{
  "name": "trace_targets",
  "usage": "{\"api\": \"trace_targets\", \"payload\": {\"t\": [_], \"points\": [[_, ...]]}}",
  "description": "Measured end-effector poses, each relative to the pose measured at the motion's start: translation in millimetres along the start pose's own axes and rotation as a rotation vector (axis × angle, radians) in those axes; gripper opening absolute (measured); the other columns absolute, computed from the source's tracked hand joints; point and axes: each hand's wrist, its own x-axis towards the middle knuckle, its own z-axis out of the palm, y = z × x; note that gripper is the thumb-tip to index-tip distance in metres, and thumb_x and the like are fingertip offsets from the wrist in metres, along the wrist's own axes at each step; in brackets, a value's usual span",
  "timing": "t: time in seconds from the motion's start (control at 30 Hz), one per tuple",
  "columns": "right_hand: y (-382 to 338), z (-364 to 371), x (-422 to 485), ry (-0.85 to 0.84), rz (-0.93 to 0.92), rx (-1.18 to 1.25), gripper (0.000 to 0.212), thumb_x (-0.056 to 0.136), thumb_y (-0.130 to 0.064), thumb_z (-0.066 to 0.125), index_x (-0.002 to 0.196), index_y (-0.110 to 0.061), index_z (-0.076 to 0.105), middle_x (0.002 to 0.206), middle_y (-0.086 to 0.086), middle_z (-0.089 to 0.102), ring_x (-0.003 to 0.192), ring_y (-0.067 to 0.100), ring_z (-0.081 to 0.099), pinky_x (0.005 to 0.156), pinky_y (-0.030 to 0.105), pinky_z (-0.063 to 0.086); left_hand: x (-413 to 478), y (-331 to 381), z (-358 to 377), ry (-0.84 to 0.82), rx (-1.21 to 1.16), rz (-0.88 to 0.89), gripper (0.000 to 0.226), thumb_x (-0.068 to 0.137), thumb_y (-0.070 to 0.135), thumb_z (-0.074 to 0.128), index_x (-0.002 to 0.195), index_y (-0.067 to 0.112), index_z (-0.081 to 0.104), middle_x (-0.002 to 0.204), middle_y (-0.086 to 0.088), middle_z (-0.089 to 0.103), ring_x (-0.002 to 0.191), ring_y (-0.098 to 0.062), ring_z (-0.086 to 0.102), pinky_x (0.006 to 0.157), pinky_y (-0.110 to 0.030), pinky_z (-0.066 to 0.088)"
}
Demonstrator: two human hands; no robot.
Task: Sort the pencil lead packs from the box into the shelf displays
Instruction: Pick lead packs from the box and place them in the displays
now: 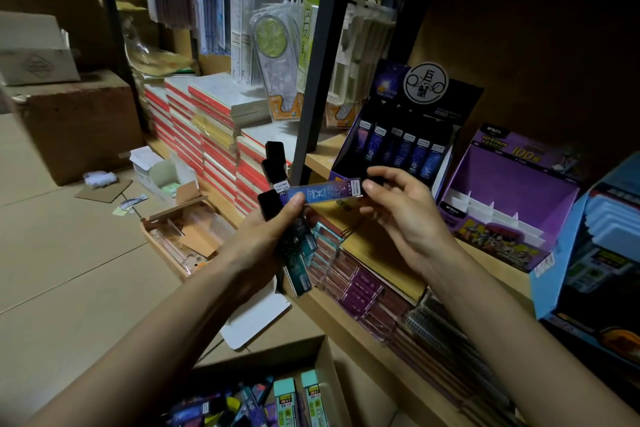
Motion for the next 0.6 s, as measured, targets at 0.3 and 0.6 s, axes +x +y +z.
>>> {"api": "trace_targets", "payload": {"t": [0.3,0.6], "points": [[8,6,14,0.022,0.188,0.316,0.02,0.091,-0.011,0.057,0.107,0.001,0.057,0.094,0.014,0.068,0.078,0.019,0.067,0.068,0.029,0.058,4,-11,4,-0.004,0.103,-0.084,0.04,0.071,0.039,0.065,0.101,0.012,0.063,0.084,-0.002,0.069,0.086,-0.017,0.068,0.078,-0.039,0.057],[-40,-44,78,0.356,-0.446,-0.324,0.017,0.09,-0.011,0.06,0.103,-0.001,0.059,0.082,0.001,0.062,0.069,0.007,0.061,0.058,0.019,0.055,6,-5,-2,0.046,0.027,-0.062,0.029,0.078,0.023,0.059,0.099,0.005,0.061,0.08,-0.003,0.073,0.077,-0.012,0.071,0.059,-0.022,0.055]]}}
